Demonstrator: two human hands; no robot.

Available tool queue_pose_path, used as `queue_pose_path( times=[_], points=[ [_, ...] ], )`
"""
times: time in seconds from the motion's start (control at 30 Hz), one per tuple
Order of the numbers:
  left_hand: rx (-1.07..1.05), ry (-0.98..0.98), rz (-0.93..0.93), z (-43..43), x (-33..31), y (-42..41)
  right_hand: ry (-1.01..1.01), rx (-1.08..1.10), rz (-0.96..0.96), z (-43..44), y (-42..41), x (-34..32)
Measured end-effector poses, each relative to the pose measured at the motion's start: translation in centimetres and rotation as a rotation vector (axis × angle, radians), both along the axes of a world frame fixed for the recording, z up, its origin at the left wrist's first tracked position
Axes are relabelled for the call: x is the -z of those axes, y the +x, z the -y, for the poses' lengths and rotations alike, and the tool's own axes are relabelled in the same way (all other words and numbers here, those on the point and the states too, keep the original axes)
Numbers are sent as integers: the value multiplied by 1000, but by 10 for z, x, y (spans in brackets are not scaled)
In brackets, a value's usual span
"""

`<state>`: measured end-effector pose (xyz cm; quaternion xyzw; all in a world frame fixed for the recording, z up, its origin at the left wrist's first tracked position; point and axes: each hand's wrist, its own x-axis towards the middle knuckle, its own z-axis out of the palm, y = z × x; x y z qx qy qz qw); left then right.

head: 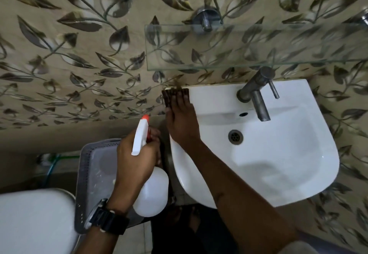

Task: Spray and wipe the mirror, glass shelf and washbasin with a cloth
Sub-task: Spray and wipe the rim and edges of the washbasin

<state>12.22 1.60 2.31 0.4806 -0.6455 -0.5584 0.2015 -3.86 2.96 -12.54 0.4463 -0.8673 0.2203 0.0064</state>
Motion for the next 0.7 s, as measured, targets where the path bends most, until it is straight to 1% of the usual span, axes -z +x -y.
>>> queue_pose_path(
  times=[0.1, 0.17, 0.23, 0.27, 0.33, 0.37, 0.43, 0.5, 0.6, 0.7],
  points=[
    [35, 1, 40, 1, 3, 3, 4, 24, 62, -1, -7, -6],
    [28, 8, 41, 1, 3, 3, -25, 44, 32, -8, 4, -12],
    [7, 35, 32, -3, -1, 1, -94, 21, -17, -37, 37, -14],
    [1, 60, 27, -4, -2, 0, -76, -5, -8, -61, 59, -17],
    [-14, 106, 32, -4, 0, -2, 38, -57, 27, -117, 98, -23],
    [-23, 120, 38, -4, 2, -2, 80, -46, 37, -142, 114, -23],
    [-21, 127, 49, -5, 7, -1, 86, 11, 72, -167, 131, -18],
    [-5, 112, 53, -7, 8, -1, 44, 38, 112, -153, 122, -17],
    [3, 102, 48, -11, 9, -3, -18, 37, 164, -98, 87, -13],
    [20, 87, 36, -14, 5, -3, -27, 100, 171, -56, 59, -7]
  ],
)
